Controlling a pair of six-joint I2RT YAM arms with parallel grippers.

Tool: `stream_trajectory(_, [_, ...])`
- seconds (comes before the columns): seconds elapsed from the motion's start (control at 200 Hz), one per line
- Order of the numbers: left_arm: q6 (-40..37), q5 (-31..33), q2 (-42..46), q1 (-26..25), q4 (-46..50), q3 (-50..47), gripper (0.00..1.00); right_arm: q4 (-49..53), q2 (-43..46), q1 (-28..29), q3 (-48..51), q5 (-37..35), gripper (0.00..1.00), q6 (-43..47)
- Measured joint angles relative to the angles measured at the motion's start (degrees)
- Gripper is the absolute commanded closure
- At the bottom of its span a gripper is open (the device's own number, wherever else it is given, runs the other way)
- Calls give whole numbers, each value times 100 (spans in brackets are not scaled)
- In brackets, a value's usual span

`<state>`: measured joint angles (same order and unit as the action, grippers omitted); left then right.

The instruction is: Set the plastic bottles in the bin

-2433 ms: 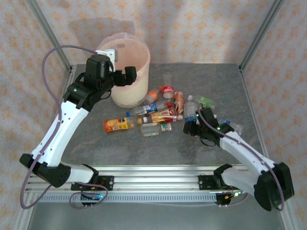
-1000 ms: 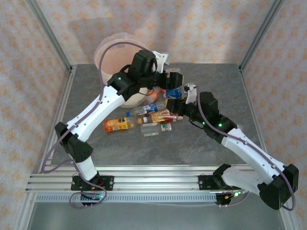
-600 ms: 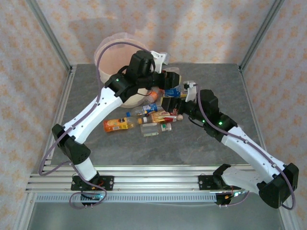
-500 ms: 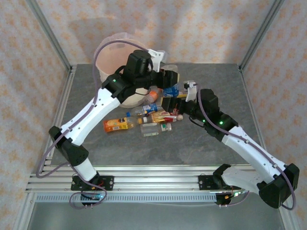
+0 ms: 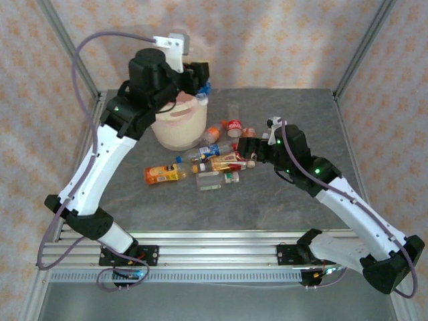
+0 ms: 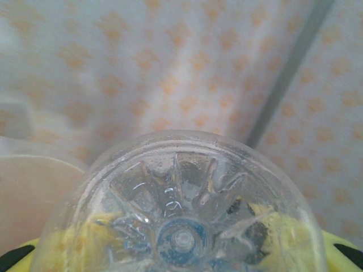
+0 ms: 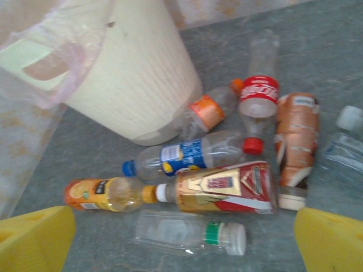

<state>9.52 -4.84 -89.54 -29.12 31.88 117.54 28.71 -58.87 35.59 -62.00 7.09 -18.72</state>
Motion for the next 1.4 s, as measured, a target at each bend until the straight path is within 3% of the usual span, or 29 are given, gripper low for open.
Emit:
stream_trajectory(0.33, [-713, 835, -935, 809, 420, 848, 62, 695, 37, -79, -72, -1075, 1, -343])
stream_trajectory(0.746, [-1117, 1043, -2629, 1386, 1178, 2035, 60, 1779, 127, -920, -262, -1698, 1, -1095])
stream_trajectory(0.936, [-1115, 992, -3042, 1528, 1438, 2065, 57, 2205, 116, -1899, -260, -1709, 1, -1506])
stream_trajectory(1.141, [-1202, 997, -3263, 1537, 1552, 2085, 51, 2197, 136, -3018, 286, -1263, 1, -1982])
stream_trajectory(1.401, [-1502, 1235, -3388, 1537, 1694, 2085, 28, 2164, 17, -3882, 1130, -728, 1, -2413])
